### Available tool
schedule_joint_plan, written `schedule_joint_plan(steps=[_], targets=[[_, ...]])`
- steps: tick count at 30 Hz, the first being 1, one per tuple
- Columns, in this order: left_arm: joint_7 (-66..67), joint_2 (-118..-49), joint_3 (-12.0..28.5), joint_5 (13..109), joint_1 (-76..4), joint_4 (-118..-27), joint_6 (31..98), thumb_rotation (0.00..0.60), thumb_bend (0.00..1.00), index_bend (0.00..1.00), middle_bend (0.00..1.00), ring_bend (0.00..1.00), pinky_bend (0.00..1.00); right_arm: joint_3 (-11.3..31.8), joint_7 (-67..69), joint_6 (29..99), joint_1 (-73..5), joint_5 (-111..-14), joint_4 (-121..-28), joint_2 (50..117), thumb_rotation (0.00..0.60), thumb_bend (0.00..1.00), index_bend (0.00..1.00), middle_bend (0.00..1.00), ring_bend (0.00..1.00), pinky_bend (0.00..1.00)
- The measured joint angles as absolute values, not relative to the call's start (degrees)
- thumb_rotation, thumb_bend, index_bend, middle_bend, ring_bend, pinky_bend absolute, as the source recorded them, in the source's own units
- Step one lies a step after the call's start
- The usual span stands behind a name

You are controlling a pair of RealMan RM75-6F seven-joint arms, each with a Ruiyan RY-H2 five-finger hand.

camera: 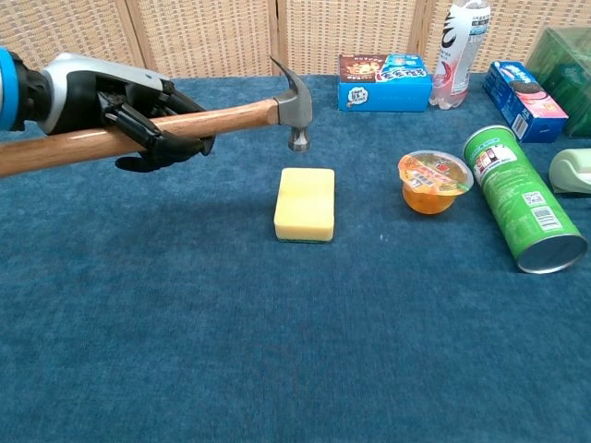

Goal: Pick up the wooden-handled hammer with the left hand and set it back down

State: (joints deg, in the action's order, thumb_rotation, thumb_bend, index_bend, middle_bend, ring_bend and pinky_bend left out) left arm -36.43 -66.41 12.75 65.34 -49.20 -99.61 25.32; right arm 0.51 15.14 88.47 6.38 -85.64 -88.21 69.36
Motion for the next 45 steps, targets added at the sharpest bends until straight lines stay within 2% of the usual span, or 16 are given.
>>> schedule_joint_plan(steps=[6, 11, 20, 23, 30, 38, 45], targets=[[-38.2, -66.3, 13.4, 68.0, -47.7, -99.3, 24.9, 0.600, 0.51, 0.71, 0.77, 0.75, 0.83, 0.5, 15.0, 88.3, 6.4, -85.5, -88.3, 69.4, 0.600, 0.16, 0.46, 0.44, 0.40, 0.33], [-38.2, -69.0, 12.6, 67.7, -48.8, -96.3, 22.1, 0.600, 0.51, 0.71, 0.77, 0.75, 0.83, 0.6, 15.2, 88.2, 6.5, -85.1, -88.0, 69.5, 0.600, 0.16, 0.46, 0.44, 0.40, 0.33], [-36.6, -76.9, 10.6, 62.2, -53.2, -86.9, 15.4, 0.600, 0.51, 0.71, 0.77, 0.75, 0.83, 0.8, 15.9, 88.0, 6.7, -84.4, -87.5, 69.4, 0.600, 0.16, 0.46, 0.44, 0.40, 0.33], [-36.5, -77.5, 10.9, 60.6, -53.7, -86.9, 14.9, 0.600, 0.52, 0.71, 0.77, 0.75, 0.83, 0.8, 16.1, 88.2, 6.9, -84.3, -87.3, 69.4, 0.600, 0.16, 0.46, 0.44, 0.40, 0.33], [-36.0, -75.1, 13.0, 60.8, -52.7, -90.6, 15.8, 0.600, 0.52, 0.71, 0.77, 0.75, 0.83, 0.7, 16.3, 88.5, 7.0, -84.7, -87.2, 69.4, 0.600, 0.16, 0.46, 0.44, 0.40, 0.33], [-36.5, -69.0, 16.4, 64.6, -47.9, -97.3, 21.1, 0.600, 0.52, 0.71, 0.77, 0.75, 0.83, 0.7, 16.1, 88.8, 7.0, -85.2, -87.4, 69.4, 0.600, 0.16, 0.46, 0.44, 0.40, 0.33], [-36.8, -66.1, 16.0, 68.5, -44.0, -99.8, 24.2, 0.600, 0.52, 0.71, 0.77, 0.75, 0.83, 0.6, 15.8, 88.8, 6.9, -85.6, -87.7, 69.4, 0.600, 0.16, 0.46, 0.44, 0.40, 0.33]])
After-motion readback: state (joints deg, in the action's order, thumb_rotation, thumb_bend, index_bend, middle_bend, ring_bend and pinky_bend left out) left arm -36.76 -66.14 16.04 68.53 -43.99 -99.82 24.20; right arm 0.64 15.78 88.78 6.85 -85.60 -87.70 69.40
